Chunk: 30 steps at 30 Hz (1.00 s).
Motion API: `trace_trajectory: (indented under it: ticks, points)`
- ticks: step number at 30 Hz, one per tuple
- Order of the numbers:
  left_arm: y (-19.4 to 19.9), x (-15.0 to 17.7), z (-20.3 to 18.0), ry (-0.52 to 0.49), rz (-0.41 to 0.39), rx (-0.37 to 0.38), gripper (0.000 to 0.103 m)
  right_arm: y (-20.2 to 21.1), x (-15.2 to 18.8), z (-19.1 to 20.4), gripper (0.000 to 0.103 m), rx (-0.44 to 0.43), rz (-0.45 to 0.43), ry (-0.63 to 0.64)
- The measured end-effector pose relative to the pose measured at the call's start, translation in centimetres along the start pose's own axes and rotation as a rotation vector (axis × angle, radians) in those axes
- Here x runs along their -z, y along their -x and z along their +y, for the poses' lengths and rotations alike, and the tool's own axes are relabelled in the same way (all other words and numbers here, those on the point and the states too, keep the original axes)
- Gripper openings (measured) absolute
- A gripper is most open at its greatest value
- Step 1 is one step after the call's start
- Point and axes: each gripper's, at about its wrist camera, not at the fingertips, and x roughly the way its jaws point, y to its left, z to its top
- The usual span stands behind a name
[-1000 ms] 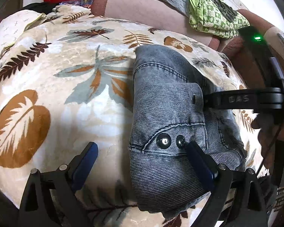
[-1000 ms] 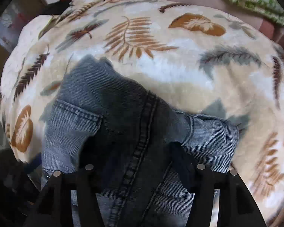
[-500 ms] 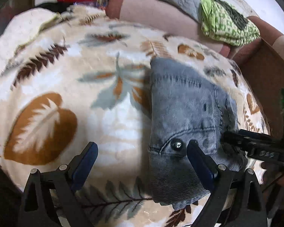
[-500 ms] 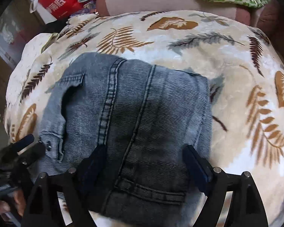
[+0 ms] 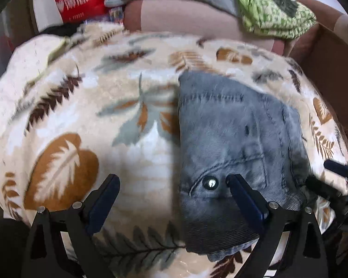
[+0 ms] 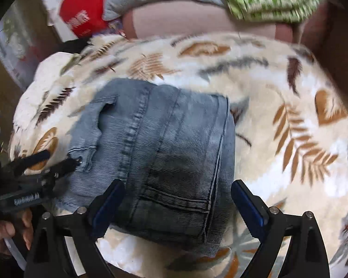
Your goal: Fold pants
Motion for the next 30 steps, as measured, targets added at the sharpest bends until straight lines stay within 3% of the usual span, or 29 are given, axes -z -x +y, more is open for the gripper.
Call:
trace_trajectory:
  ticks: [2,3,5,8,12,14,19,23,25,27,29,30]
  points:
    - [-0.9,0.3,-0.8,-0.038,0.033,-0.009,0.097,-2.0,1.6,-0.1,0.096,0.054,0.058,0.011]
    - [-1.9,0.7,-1.4,-0.069,0.074,-0.018,0.097,-4.0,2.8,-0.7,0.1,0.003,0.109,-0.02]
    - [-1.7,1.0,-1.3,-0.071,0.029,-0.033,0.097,-4.0,2.9,-1.2,0.101,-0.024,0.073,-0.073]
    - [-1.8,0.6,-1.2,-0.068,0.046,-0.026,0.097,-3.7,2.3,-0.2,0.102,0.028,0.082,-0.018]
    - [-1.7,0.8,-1.1,-0.057,0.046,-0.012,0.097,-3.7,1.8,-0.4,0.102,-0.002,0.128,-0.032]
    - [-1.8,0.7,-1.0,-0.058,0.043,-0.01,0.097,-3.1,0.3,-0.9,0.102,-0.007,0.13,-0.026]
    - [-1.8,0.8,-0.9,-0.048,0.047,0.001,0.097,-0.4,-6.2,-0.5,0.102,0.045,-0.005,0.0]
    - [-1.9,0.8,-0.9,-0.046,0.045,0.001,0.098,-3.5,-11.1,0.3,0.102,0.065,-0.054,0.021]
    - [-1.9,0.8,-0.9,-0.052,0.045,0.002,0.098,-7.0,-11.2,-0.1,0.102,0.146,0.011,0.023]
    - [-2.1,0.7,-0.9,-0.051,0.052,0.0,0.098,-12.3,-9.4,-0.9,0.102,0.148,0.185,0.041]
    - [-1.8,0.5,-0.7,-0.05,0.053,0.013,0.098,-11.5,-8.8,-2.7,0.102,0.068,0.142,-0.071]
    - [-1.7,0.4,-0.6,-0.045,0.055,0.017,0.098,-10.8,-8.9,-2.7,0.102,0.077,0.143,-0.076]
